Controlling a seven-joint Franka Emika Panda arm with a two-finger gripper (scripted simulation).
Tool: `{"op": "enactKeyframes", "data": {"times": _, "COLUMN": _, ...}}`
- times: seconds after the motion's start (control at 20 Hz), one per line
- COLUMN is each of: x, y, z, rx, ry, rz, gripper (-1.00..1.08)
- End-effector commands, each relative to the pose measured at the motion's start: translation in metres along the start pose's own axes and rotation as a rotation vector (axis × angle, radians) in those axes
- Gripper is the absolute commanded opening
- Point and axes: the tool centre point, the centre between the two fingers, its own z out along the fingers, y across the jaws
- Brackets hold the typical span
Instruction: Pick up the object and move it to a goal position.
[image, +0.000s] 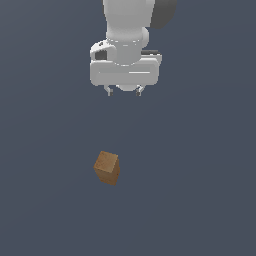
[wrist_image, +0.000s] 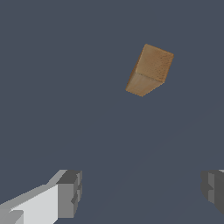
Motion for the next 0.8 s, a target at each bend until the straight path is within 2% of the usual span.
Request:
{"op": "enactKeyframes", "data": {"times": 0.0, "x": 0.004, "y": 0.002, "z": 0.002, "rx": 0.001, "ry": -0.001, "rz": 0.008, "gripper": 1.00}}
{"op": "enactKeyframes", "data": {"times": 0.35, "x": 0.029, "y": 0.010, "z": 0.015, "rx": 0.006, "ry": -0.007, "rz": 0.056, "gripper": 1.00}}
{"op": "enactKeyframes", "data": {"times": 0.75, "x": 0.074, "y": 0.029, "z": 0.046, "rx": 0.012, "ry": -0.019, "rz": 0.149, "gripper": 1.00}}
